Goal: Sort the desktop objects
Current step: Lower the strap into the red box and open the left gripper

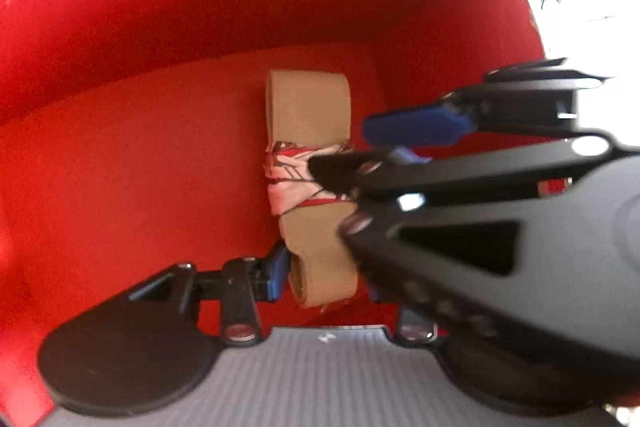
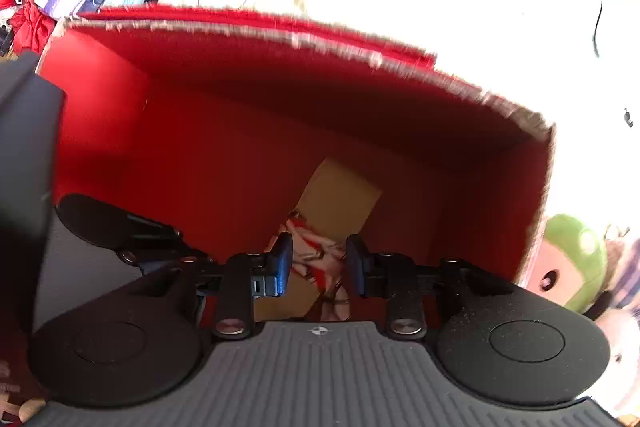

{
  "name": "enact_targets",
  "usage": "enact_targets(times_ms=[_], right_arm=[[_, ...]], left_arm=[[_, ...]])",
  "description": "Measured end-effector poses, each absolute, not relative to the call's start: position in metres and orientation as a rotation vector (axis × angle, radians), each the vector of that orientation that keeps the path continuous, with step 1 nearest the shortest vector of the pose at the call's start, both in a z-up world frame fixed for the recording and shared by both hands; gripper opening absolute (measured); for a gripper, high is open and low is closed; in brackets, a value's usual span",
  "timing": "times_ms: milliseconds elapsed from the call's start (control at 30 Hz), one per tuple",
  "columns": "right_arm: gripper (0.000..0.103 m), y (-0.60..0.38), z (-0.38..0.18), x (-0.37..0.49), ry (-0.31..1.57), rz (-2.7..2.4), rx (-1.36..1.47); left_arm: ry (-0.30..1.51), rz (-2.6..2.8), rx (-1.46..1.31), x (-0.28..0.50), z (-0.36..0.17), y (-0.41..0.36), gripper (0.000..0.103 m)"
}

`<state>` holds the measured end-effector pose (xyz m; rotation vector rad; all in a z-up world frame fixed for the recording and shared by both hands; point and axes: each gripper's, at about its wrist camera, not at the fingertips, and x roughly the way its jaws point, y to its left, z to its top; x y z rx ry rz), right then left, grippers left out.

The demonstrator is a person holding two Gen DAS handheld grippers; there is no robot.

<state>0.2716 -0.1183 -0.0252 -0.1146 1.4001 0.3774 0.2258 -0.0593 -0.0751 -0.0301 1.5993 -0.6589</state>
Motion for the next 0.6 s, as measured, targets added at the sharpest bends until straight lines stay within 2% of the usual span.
enact_targets(times_ms=[200,467,600], right_arm=[[0.030,-0.143,0.000,0.265,1.289,0.350,-0.033],[0.029,-0.176,0.007,0.249,1.192,0.296,0.025],[0.029,-0.189,0.016,0.247,1.146,0.287,0.073]], left_arm=[[1.625,-0.621,-0.095,0.225,-0.075,-0.063,0.038],[1.594,-0.592,-0.050,0.214,-0.069,-0.077,0.038],[1.548,-0.574,-0.016,0.211,-0.063,-0.076,0.044]])
